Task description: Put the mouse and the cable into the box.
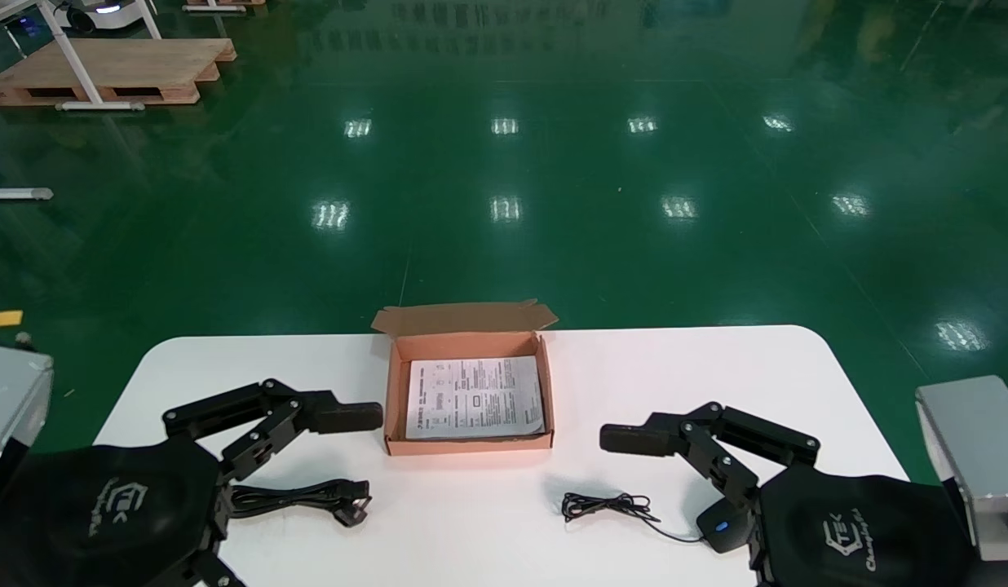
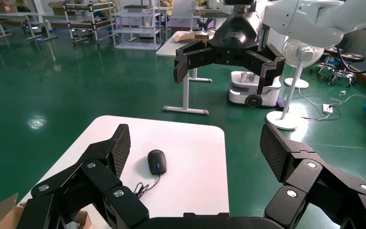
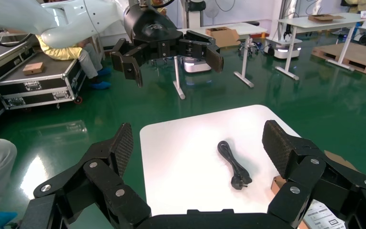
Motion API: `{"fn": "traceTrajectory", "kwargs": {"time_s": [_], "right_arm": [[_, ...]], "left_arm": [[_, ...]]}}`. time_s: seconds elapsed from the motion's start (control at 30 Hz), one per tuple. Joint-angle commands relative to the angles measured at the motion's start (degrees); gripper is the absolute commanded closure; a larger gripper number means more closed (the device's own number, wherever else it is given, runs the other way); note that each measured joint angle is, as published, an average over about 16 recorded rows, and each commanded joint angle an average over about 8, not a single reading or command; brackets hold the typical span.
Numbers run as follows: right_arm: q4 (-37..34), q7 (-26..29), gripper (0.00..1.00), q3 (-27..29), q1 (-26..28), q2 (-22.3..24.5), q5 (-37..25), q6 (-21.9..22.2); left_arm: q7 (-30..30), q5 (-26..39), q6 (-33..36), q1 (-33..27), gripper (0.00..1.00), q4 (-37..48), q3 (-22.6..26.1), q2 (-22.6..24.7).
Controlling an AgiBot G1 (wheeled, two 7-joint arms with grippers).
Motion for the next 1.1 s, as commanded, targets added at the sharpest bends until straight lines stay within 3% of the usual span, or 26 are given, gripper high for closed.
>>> {"fn": "traceTrajectory", "kwargs": {"time_s": [0.03,0.13,0.23,0.4,0.53,0.67,0.83,1.1], "right_arm": [[0.01,0.01,0.00,0.02,-0.01,0.01,0.03,-0.02],[0.06,-0.04,0.00,-0.05,0.01,0.07,-0.20,-0.04],[0.68,-0.29,0.00,-0.93,0.67,0.39,-2.84,-0.08],[0.85,-0.17,0.00,-4.78,4.48,-0.52,-12.66,0.13],[-2.37,-0.02,0.00,-8.51,9.19,-3.89,-21.09,0.68],[-6.82,-0.64,0.00,-12.01,13.73,-7.96,-28.69,1.19],[-10.63,-1.03,0.00,-14.43,17.43,-11.13,-34.31,1.01],[-10.90,-1.06,0.00,-14.57,17.63,-11.27,-34.62,0.86]], "left_arm": [[-0.02,-0.04,0.01,0.01,0.00,0.00,-0.01,0.00],[0.18,0.34,0.08,-0.07,0.00,-0.18,0.05,-0.13],[1.15,5.03,0.41,-1.16,0.00,-1.39,1.33,-1.07],[4.87,22.91,0.40,-6.34,0.00,-3.45,6.60,-1.80],[8.44,37.42,-1.76,-10.24,0.00,-2.74,10.97,0.52],[9.29,46.34,-5.28,-12.05,0.00,0.40,13.62,4.04],[7.45,49.04,-7.77,-13.15,0.00,5.39,14.84,8.27],[7.58,49.56,-7.93,-13.21,0.00,5.94,14.99,8.62]]}}
